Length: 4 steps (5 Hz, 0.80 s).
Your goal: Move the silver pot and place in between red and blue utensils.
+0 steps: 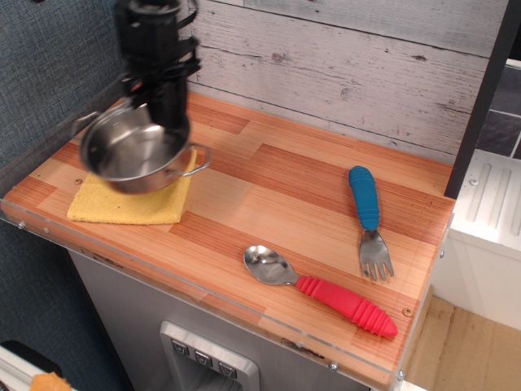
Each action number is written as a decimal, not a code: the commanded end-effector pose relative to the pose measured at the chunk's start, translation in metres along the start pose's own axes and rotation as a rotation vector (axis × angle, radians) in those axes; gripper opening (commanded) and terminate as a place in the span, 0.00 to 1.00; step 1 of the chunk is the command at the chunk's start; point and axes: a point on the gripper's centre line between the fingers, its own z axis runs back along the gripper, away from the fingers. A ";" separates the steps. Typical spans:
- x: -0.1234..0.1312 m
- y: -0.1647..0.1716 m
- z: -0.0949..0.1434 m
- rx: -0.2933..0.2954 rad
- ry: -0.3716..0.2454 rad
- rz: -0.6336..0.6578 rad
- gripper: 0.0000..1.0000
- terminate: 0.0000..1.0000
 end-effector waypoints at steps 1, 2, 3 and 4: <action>-0.047 -0.013 0.019 -0.043 -0.041 -0.028 0.00 0.00; -0.065 -0.021 0.017 -0.043 -0.052 -0.048 0.00 0.00; -0.083 -0.032 0.012 -0.056 -0.065 -0.027 0.00 0.00; -0.092 -0.039 0.004 -0.077 -0.069 0.019 0.00 0.00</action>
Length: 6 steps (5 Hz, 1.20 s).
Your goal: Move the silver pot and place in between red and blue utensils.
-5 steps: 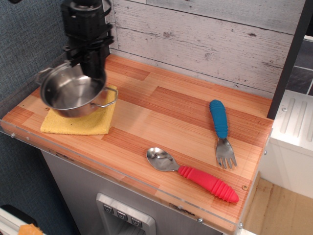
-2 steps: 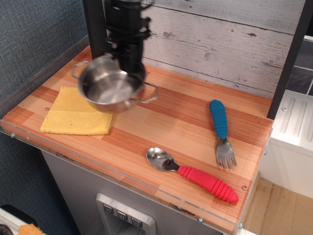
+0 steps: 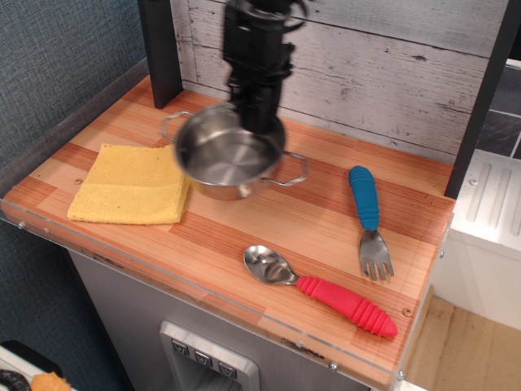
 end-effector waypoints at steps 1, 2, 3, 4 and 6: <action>-0.023 -0.008 0.003 -0.071 0.011 0.092 0.00 0.00; -0.026 -0.009 -0.006 -0.057 0.006 0.127 0.00 0.00; -0.030 -0.012 -0.010 -0.036 -0.002 0.135 0.00 0.00; -0.034 -0.014 -0.012 -0.028 -0.010 0.148 0.00 0.00; -0.037 -0.014 -0.017 -0.030 -0.011 0.152 0.00 0.00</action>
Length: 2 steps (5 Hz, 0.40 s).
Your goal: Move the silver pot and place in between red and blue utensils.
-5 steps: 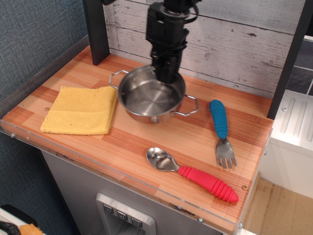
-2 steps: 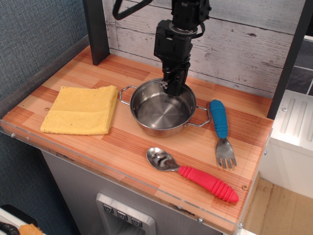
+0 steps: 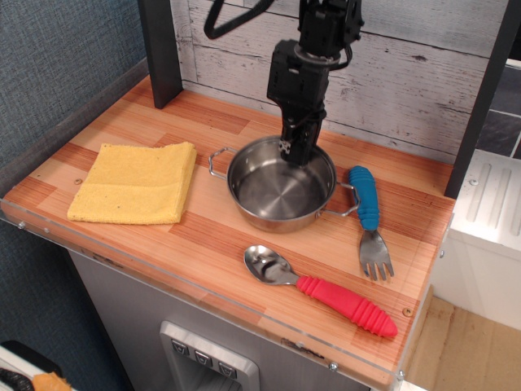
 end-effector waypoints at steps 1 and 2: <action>-0.010 0.008 0.015 -0.078 -0.029 -0.020 1.00 0.00; -0.008 0.009 0.019 -0.119 -0.076 0.019 1.00 0.00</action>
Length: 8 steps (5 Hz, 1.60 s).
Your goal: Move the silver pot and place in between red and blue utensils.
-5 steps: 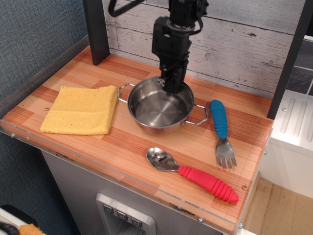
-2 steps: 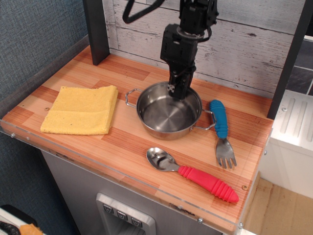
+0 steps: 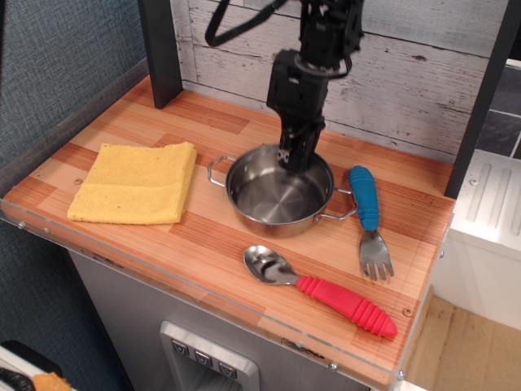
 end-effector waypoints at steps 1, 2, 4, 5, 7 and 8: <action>-0.003 0.009 0.038 -0.159 -0.080 0.070 1.00 0.00; 0.000 0.012 0.049 -0.207 -0.112 0.065 1.00 0.00; 0.020 0.032 0.074 -0.151 -0.054 -0.119 1.00 0.00; 0.039 0.044 0.081 -0.168 -0.051 -0.290 1.00 0.00; 0.083 0.037 0.081 -0.266 -0.043 -0.756 1.00 0.00; 0.102 0.028 0.084 -0.244 -0.067 -0.906 1.00 0.00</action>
